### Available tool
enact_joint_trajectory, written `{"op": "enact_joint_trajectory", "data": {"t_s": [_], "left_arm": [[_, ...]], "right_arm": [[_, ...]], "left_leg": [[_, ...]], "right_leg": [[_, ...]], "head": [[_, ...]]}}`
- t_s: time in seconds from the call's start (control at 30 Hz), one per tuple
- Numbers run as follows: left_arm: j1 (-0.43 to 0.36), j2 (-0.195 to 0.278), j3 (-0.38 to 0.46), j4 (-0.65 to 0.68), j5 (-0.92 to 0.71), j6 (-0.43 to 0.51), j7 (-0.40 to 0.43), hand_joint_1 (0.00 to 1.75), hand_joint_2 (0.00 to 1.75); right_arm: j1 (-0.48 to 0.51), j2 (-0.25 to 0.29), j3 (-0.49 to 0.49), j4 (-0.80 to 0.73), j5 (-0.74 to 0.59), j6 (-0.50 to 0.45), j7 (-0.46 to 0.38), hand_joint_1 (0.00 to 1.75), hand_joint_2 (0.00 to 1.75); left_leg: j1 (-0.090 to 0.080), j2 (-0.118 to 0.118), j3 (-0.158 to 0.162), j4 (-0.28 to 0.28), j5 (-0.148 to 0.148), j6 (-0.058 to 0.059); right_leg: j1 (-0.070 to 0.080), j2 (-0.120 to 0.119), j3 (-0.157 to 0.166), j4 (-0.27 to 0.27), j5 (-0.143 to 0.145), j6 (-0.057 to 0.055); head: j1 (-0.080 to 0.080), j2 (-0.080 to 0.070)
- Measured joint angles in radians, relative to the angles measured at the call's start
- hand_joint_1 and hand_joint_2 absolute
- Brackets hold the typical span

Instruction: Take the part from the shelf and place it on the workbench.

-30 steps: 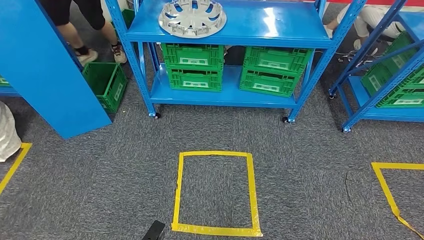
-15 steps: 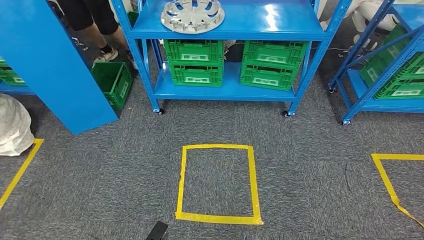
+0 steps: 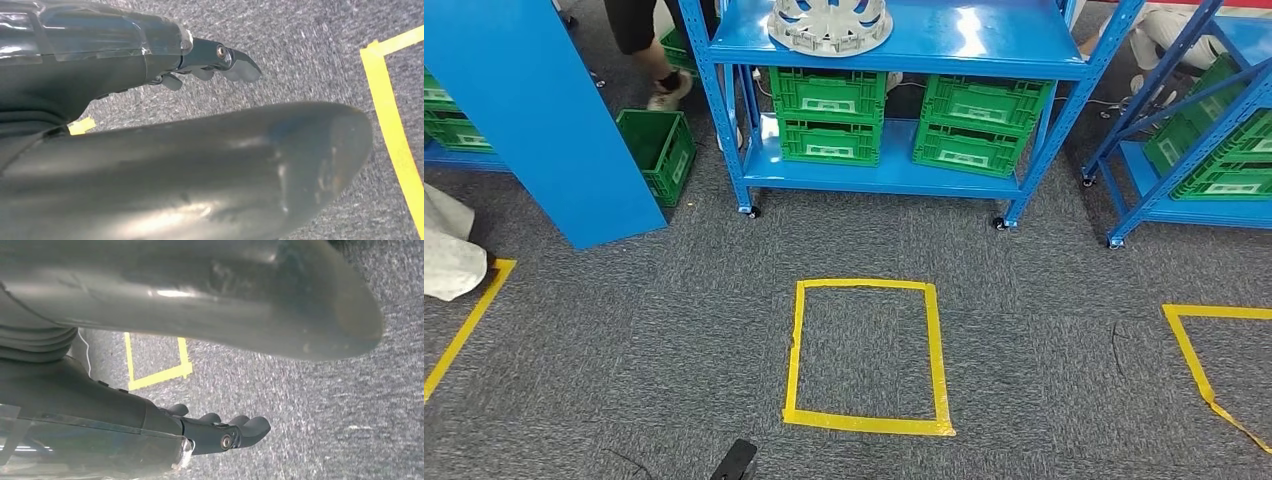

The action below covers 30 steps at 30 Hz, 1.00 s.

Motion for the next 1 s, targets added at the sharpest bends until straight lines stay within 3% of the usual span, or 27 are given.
{"op": "enact_joint_trajectory", "data": {"t_s": [0.07,0.1,0.23,0.33,0.67,0.8,1.0], "left_arm": [[0.000,-0.002,0.000,0.000,0.000,0.001,0.000,0.00,0.00],[-0.001,-0.003,0.000,0.000,0.000,0.001,0.001,0.00,0.00],[0.000,-0.003,0.000,0.000,0.000,0.003,0.011,0.00,0.00],[0.001,-0.003,0.000,0.000,0.000,0.003,0.016,0.00,0.00],[0.002,-0.003,0.000,0.000,-0.002,0.007,0.024,0.00,0.00],[0.002,-0.003,0.000,0.000,0.002,0.010,0.026,0.00,1.75],[0.006,-0.002,0.000,0.000,0.006,0.010,0.044,0.00,1.75]], "right_arm": [[-0.001,-0.001,0.001,0.000,0.000,0.000,0.000,0.00,0.00],[-0.002,-0.001,0.001,0.000,0.000,0.000,0.000,0.00,0.00],[0.002,-0.002,0.002,0.000,-0.001,0.000,0.000,0.00,0.00],[0.003,-0.003,0.004,0.000,0.000,0.000,0.000,0.00,0.00],[0.002,-0.003,0.006,0.000,0.000,0.002,0.000,0.00,0.00],[0.002,-0.002,0.007,0.000,0.004,0.007,0.000,0.00,0.00],[0.003,0.002,0.020,0.000,0.012,0.015,0.008,0.00,0.00]], "left_leg": [[-0.003,0.003,-0.006,0.001,0.008,-0.007],[-0.005,0.004,-0.009,0.003,0.010,-0.011],[-0.008,0.007,-0.015,0.007,0.005,0.010],[-0.004,0.007,-0.013,0.003,0.016,-0.004],[-0.003,0.005,-0.014,0.001,0.017,-0.013],[-0.004,0.006,-0.014,0.001,0.016,-0.013],[-0.005,0.006,-0.015,0.001,0.015,-0.012]], "right_leg": [[0.006,-0.002,0.056,-0.106,0.018,-0.017],[0.007,-0.002,0.062,-0.125,0.015,-0.020],[0.006,-0.001,0.056,-0.136,0.013,-0.004],[0.008,-0.001,0.055,-0.134,0.016,-0.010],[0.008,-0.001,0.055,-0.132,0.014,-0.015],[0.006,-0.001,0.055,-0.133,0.013,-0.015],[0.006,-0.001,0.055,-0.134,0.013,-0.015]], "head": [[0.000,0.000],[0.000,0.000],[-0.001,0.000],[-0.002,0.000],[-0.001,0.000],[-0.001,0.000],[-0.001,0.000]]}}
